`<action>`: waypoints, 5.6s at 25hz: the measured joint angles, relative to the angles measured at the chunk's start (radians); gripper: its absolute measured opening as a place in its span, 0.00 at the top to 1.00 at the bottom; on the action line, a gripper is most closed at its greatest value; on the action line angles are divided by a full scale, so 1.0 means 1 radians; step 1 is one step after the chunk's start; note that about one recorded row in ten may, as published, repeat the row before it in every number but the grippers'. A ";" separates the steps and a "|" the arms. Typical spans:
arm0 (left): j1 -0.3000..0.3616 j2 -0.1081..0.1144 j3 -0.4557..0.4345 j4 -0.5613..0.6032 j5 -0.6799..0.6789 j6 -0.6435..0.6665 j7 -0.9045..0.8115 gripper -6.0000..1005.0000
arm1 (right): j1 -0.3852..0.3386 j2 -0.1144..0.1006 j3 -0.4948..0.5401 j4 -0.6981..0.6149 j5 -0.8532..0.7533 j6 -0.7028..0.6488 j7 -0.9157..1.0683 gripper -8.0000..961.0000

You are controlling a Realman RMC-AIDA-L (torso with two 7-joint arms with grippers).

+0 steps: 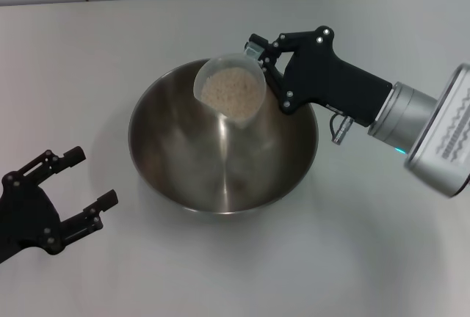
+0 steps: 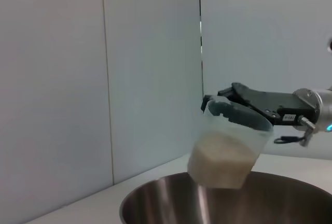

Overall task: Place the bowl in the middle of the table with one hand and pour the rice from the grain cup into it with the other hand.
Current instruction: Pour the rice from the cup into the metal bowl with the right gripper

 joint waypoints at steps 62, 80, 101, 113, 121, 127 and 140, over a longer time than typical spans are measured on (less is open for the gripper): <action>0.001 -0.012 -0.052 0.001 0.000 -0.032 0.022 0.22 | -0.009 0.005 0.002 0.096 -0.060 -0.037 -1.778 0.98; 0.006 -0.010 -0.052 0.001 0.000 -0.026 0.022 0.22 | -0.020 0.007 0.005 0.102 -0.060 -0.037 -1.779 0.97; 0.010 -0.005 -0.042 0.001 0.008 -0.004 0.021 0.22 | -0.052 0.008 0.024 0.146 -0.052 -0.037 -1.725 0.97; 0.012 0.004 -0.042 0.001 0.008 0.010 0.018 0.22 | -0.109 0.007 0.116 0.225 -0.052 -0.061 -1.250 0.97; 0.017 0.007 -0.041 0.001 0.008 0.017 0.020 0.22 | -0.188 0.008 0.231 0.282 -0.050 -0.096 -0.738 0.97; 0.015 0.008 -0.040 0.001 0.008 0.027 0.020 0.22 | -0.225 0.008 0.328 0.283 -0.050 -0.114 -0.441 0.97; 0.016 0.008 -0.038 0.003 0.008 0.029 0.020 0.22 | -0.266 0.011 0.402 0.274 -0.050 -0.140 -0.134 0.97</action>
